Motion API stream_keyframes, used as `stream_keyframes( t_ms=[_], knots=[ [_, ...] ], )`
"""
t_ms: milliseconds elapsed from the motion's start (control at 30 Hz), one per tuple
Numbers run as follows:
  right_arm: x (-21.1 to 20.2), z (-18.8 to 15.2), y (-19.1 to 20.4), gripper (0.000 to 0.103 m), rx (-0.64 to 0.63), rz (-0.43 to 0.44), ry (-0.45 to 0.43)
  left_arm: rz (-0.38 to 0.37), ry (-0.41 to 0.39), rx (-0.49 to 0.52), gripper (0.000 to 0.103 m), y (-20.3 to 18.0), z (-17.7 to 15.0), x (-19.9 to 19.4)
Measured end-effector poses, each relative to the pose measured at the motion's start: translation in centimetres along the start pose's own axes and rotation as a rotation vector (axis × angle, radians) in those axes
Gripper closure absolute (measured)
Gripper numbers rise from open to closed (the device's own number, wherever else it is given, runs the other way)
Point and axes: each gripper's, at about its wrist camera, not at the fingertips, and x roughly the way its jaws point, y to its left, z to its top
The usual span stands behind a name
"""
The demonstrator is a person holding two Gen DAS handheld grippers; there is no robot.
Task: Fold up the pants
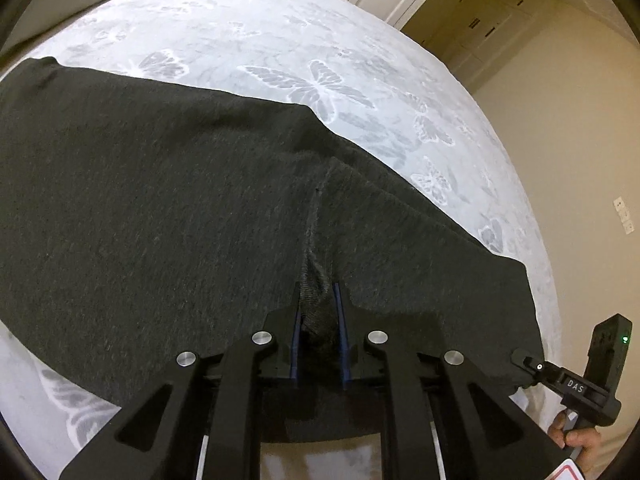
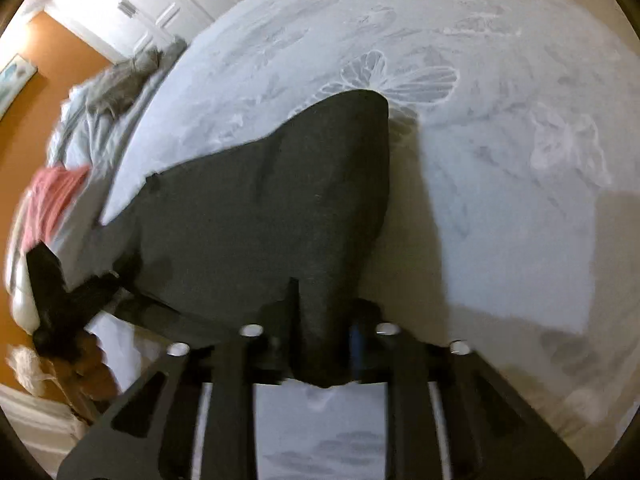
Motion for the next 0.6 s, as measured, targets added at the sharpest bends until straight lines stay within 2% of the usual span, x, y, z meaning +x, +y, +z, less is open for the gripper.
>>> stream_keyframes(
  t_ms=[100,133,200,233,267,333,367,433,533,567,600],
  knots=[
    [-2.2,0.3,1.0,0.089,-0.049,0.043,-0.068,0.01,0.003,0.008,0.09,0.0,-0.3,-0.2],
    [-2.3,0.4,0.7,0.087,-0.044,0.043,-0.074,0.026,0.011,0.011,0.084,0.1,-0.4,-0.1],
    [-1.0,0.5,-0.1,0.073,-0.017,-0.009,-0.02,0.073,-0.007,0.008,0.084,0.0,-0.3,-0.6],
    [0.1,0.3,-0.6,0.071,0.008,-0.045,0.028,0.093,-0.029,0.006,0.084,-0.1,-0.1,-1.2],
    [0.3,0.1,-0.7,0.066,0.027,-0.037,0.035,0.107,-0.057,0.006,0.082,0.0,0.1,-2.1],
    [0.4,0.0,-0.4,0.053,0.032,-0.012,0.029,0.127,-0.114,-0.006,0.046,0.8,1.0,-4.6],
    [0.4,0.1,-0.1,0.045,0.025,0.001,0.033,0.14,-0.135,-0.025,0.041,1.6,1.5,-5.7],
    [0.9,0.1,0.3,0.042,0.014,-0.002,0.039,0.201,-0.191,-0.124,0.035,4.8,3.0,-9.1],
    [1.3,0.2,0.7,0.041,0.001,-0.018,0.042,0.145,-0.246,-0.394,0.034,13.1,4.4,-14.1],
    [1.2,0.3,0.8,0.041,-0.001,-0.019,0.044,0.173,-0.259,-0.469,0.034,16.6,4.3,-15.3],
    [1.2,0.1,0.9,0.041,0.002,-0.019,0.045,0.212,-0.263,-0.496,0.034,18.3,4.3,-15.7]
  ],
)
